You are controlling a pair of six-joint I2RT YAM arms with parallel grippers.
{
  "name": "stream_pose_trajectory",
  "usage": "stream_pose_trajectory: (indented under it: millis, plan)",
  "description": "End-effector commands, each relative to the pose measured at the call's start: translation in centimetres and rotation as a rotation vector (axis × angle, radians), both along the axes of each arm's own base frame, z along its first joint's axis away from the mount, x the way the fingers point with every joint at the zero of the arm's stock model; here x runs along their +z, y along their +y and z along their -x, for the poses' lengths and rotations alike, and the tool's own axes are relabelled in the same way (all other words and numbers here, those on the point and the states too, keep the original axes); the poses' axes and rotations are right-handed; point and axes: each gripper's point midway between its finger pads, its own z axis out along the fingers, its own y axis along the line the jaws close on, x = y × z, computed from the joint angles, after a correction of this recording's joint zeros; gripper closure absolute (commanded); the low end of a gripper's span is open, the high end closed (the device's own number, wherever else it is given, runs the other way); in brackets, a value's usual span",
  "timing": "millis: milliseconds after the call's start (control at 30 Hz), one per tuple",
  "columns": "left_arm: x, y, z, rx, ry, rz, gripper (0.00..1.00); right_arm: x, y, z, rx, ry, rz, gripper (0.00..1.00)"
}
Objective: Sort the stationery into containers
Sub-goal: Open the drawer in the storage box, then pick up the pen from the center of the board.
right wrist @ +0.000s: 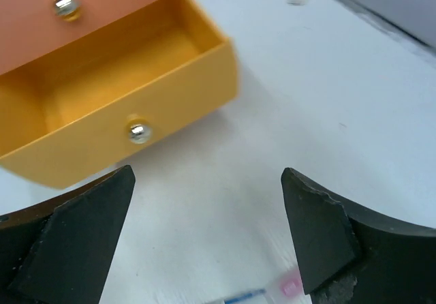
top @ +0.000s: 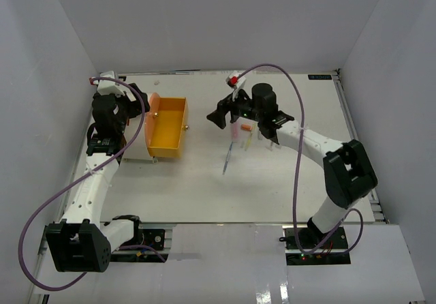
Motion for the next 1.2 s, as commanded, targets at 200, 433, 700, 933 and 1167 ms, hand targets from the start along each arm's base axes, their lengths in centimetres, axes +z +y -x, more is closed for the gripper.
stream_pose_trajectory:
  millis: [200, 433, 700, 933, 1167]
  plan:
    - [-2.7, 0.2, 1.5, 0.014, 0.133, 0.006, 0.02, -2.1, -18.8, -4.2, -0.919, 0.201, 0.257, 0.06]
    - [-2.5, 0.2, 1.7, 0.015, 0.132, 0.016, 0.02, -6.4, -23.5, -4.1, -1.063, 0.377, 0.31, 0.02]
    - [-2.3, -0.1, 1.8, 0.005, 0.126, 0.019, 0.02, -11.3, -24.8, -6.0, -1.123, 0.521, 0.327, 0.19]
    - [-2.3, 0.0, 1.8, 0.008, 0.126, 0.019, 0.02, -14.3, -24.6, -7.6, -1.157, 0.568, 0.364, 0.37]
    - [-2.3, 0.0, 1.8, 0.007, 0.126, 0.017, 0.02, -16.8, -24.5, -8.5, -1.187, 0.617, 0.38, 0.55]
